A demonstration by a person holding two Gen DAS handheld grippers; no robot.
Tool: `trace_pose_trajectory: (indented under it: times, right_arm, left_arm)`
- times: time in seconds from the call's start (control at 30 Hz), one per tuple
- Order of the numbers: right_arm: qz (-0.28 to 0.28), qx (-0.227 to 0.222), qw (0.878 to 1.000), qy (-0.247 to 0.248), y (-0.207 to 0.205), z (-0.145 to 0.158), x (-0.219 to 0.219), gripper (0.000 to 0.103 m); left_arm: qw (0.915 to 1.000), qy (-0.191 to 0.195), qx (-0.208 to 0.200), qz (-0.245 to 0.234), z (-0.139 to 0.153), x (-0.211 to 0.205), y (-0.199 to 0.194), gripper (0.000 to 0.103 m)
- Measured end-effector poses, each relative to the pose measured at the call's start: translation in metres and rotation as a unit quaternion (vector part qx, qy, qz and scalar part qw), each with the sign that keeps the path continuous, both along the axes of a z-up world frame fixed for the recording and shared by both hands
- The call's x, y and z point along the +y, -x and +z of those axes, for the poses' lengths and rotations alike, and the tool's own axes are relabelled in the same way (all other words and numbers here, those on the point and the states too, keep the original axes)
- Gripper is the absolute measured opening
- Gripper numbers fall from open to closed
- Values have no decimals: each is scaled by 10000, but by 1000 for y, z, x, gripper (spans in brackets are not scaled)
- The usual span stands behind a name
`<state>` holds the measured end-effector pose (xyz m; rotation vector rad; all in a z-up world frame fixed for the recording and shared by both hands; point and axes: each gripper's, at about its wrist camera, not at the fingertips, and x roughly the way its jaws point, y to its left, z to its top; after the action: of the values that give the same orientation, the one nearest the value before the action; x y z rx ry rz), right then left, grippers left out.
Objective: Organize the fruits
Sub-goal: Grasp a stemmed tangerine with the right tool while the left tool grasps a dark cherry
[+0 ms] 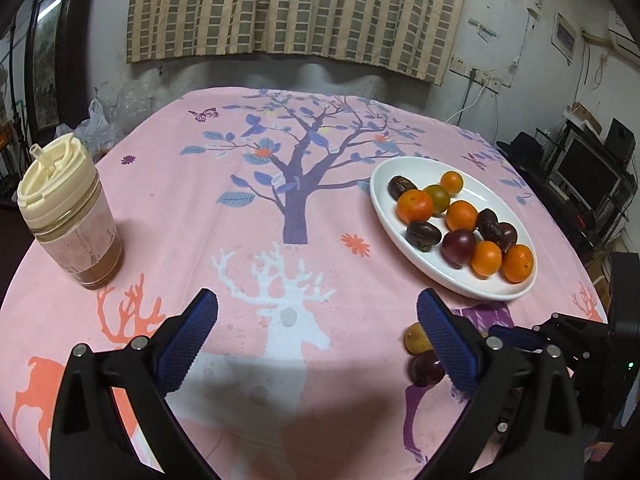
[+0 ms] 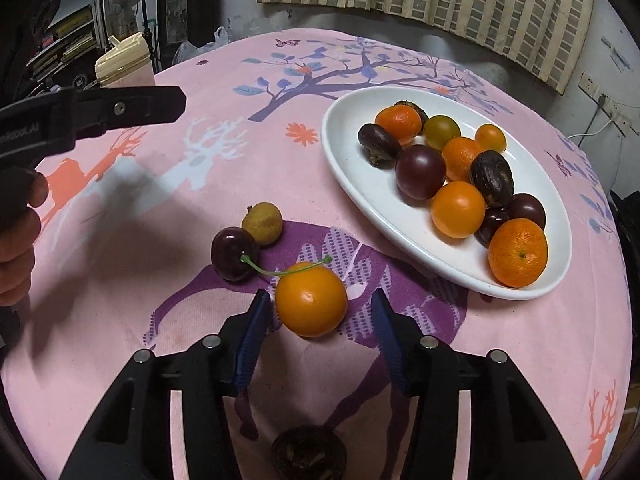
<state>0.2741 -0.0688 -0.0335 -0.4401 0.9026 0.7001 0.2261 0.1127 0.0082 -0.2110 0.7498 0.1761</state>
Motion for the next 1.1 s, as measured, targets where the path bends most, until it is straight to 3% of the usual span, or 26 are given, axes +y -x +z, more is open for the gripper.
trace_pose_trajectory:
  times: [0.13, 0.27, 0.4, 0.57, 0.63, 0.87, 1.1]
  right_arm:
    - [-7, 296, 9991, -288, -6, 0, -2, 36]
    - [-337, 563, 9953, -710, -17, 8, -19, 36]
    - [-905, 501, 9857, -1333, -29, 28, -47, 36]
    - [-1357, 425, 9780, -1527, -37, 35, -65, 36]
    - [-1423, 455, 9774, -1493, -40, 32, -66, 36]
    - [-1429, 447, 9787, -1402, -39, 31, -68, 36]
    - [-1425, 412, 9793, -1377, -37, 32, -67, 36]
  left_arm:
    - [10000, 50, 58, -4, -1, -1, -1, 98]
    - [9996, 178, 204, -23, -6, 0, -3, 98]
    - [9975, 413, 346, -453, -13, -12, -4, 98]
    - [9931, 138, 559, -1025, -29, -52, -3, 96]
    - [9899, -5, 667, -1254, -36, -67, -4, 75]
    - [9885, 11, 758, -1307, -46, -76, -8, 62]
    - [9866, -4, 851, -1391, -53, -84, -14, 42]
